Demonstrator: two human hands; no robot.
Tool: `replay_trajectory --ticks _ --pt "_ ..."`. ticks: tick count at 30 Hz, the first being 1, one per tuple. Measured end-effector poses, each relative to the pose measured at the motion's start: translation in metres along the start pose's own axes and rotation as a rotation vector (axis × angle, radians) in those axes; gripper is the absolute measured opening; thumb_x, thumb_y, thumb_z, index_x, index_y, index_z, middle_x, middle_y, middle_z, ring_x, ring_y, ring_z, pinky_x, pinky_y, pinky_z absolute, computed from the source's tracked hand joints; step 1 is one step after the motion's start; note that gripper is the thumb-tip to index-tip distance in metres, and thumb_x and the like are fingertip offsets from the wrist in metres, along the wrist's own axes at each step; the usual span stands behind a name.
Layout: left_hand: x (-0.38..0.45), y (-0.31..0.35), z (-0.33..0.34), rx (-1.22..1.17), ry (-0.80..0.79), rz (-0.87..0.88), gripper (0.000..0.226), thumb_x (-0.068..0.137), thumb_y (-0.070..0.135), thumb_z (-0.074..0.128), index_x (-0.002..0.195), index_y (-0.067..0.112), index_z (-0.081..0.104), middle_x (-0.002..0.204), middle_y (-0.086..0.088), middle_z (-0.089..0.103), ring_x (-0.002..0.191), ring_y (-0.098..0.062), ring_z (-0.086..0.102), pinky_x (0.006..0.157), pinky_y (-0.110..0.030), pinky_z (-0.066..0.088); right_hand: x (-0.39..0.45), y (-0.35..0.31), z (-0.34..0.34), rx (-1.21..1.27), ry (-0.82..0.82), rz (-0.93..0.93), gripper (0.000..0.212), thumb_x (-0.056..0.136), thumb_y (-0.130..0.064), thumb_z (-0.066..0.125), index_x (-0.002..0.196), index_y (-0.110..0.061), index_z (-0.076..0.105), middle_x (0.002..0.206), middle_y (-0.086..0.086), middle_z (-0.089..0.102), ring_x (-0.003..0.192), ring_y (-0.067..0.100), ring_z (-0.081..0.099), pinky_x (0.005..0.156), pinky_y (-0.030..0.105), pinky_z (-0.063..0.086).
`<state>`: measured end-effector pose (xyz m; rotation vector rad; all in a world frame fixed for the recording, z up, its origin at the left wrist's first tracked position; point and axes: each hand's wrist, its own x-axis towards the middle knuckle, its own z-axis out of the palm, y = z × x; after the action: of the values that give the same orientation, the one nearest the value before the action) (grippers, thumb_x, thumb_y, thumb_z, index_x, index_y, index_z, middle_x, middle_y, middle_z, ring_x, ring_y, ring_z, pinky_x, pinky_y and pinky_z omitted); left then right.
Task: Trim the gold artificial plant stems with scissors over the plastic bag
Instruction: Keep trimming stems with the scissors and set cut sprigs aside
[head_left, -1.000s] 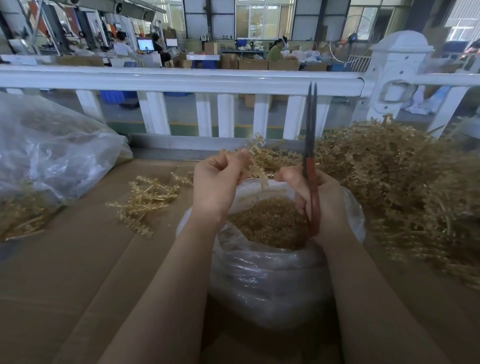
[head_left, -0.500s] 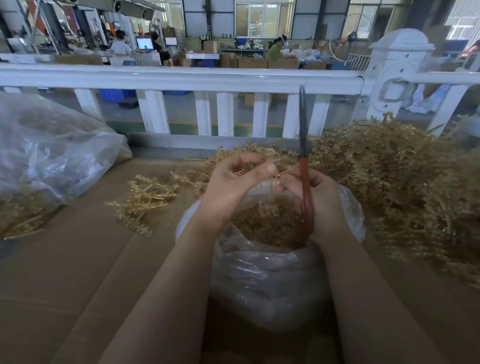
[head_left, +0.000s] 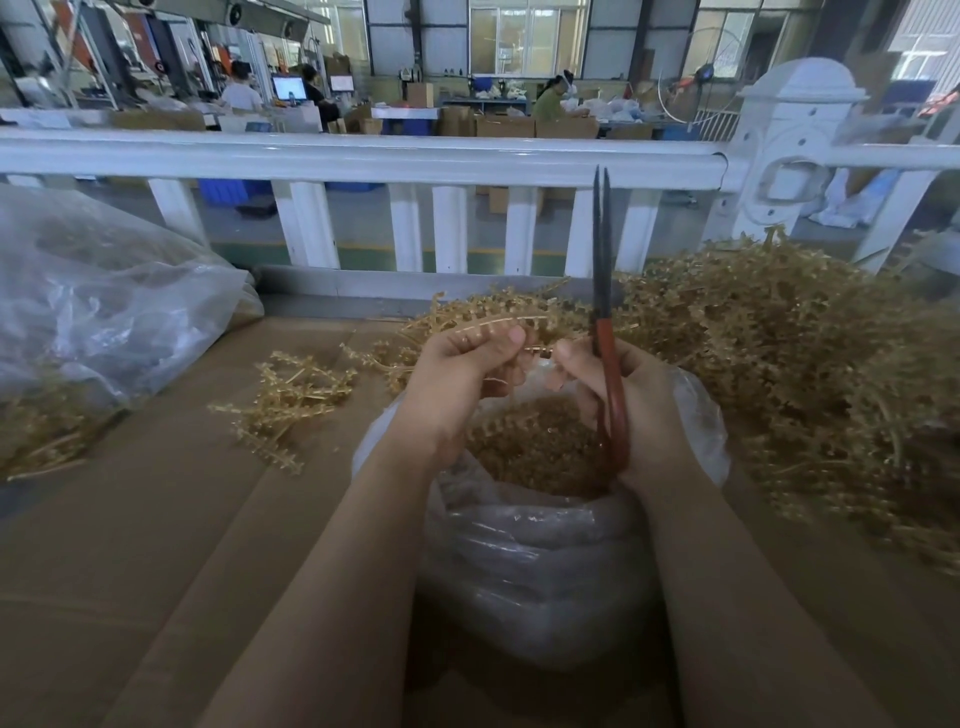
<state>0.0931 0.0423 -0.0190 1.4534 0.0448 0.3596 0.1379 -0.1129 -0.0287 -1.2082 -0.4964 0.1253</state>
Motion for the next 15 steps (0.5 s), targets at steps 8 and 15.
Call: replay_trajectory --ticks 8,15 --pt "-0.001 0.003 -0.004 0.031 -0.098 0.010 0.016 0.092 0.009 0.065 0.080 0.009 0.076 0.058 0.002 0.060 0.049 -0.011 0.052 0.050 -0.022 0.042 0.003 0.004 -0.005 -0.024 0.026 0.017 0.030 0.071 -0.050 0.080 0.082 -0.023 0.075 0.076 0.009 0.071 0.040 0.007 0.038 0.039 0.018 0.028" --pt "-0.001 0.001 -0.012 0.039 -0.196 -0.004 0.011 0.077 0.018 0.071 0.077 0.010 0.078 0.058 0.000 0.056 0.052 -0.012 0.050 0.048 -0.020 0.041 0.003 0.005 -0.003 -0.102 0.054 -0.009 0.011 0.089 -0.017 0.072 0.087 -0.007 0.071 0.070 0.005 0.070 0.046 0.000 0.058 0.048 0.007 0.043"
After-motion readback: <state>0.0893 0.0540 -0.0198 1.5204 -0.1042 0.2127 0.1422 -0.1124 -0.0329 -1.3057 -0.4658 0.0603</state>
